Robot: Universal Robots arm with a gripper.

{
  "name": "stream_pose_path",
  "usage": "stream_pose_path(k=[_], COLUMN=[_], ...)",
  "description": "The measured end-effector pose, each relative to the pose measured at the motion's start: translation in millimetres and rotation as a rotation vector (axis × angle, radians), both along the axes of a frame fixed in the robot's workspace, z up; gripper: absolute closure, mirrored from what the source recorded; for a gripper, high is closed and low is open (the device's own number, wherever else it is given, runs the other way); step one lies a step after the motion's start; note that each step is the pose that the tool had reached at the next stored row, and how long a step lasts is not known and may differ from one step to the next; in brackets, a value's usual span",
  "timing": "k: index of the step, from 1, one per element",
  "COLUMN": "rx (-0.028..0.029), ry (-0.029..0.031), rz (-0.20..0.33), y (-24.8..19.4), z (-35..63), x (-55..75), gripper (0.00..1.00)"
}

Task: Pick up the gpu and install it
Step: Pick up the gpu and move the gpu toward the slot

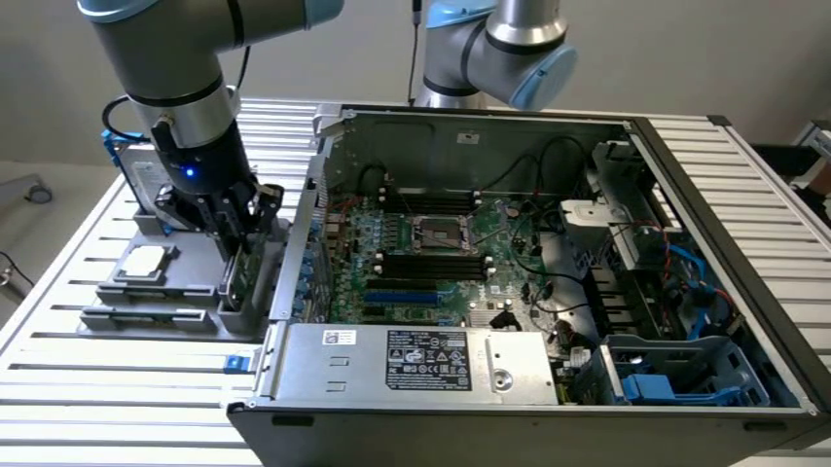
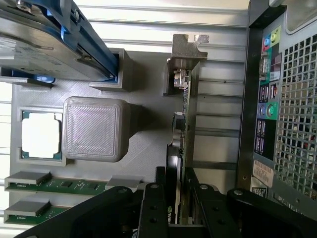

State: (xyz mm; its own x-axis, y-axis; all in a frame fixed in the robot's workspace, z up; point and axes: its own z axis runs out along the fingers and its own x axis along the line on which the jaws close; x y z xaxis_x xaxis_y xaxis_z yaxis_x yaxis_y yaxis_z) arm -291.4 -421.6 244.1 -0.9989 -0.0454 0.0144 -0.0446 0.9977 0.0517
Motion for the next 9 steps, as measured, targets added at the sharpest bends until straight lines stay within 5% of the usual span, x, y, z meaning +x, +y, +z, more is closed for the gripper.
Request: stream_pose_path(k=[9], rx=[0.0000], ry=[0.0000], rz=[0.000], y=[0.0], z=[0.0], x=[0.0], gripper=[0.73])
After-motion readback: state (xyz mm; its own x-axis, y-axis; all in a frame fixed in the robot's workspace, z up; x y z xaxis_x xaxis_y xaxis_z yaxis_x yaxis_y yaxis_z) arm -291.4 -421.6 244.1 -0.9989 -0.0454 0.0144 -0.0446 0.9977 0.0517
